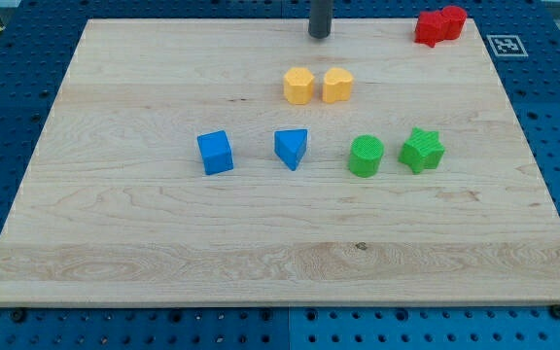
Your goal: Point your arm towards center right
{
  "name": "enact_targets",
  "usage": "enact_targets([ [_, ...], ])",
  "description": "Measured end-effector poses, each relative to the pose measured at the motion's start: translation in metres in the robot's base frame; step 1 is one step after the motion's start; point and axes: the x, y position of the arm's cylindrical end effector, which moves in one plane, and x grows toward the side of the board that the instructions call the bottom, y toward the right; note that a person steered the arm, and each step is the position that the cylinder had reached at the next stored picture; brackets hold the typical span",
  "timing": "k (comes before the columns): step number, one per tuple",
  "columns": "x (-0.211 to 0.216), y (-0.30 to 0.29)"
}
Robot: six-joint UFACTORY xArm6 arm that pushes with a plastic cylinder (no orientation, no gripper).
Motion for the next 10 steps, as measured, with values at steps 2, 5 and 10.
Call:
enact_targets([
  [2,0.000,0.000],
  [5,0.003,0.057],
  [10,0.172,0.174],
])
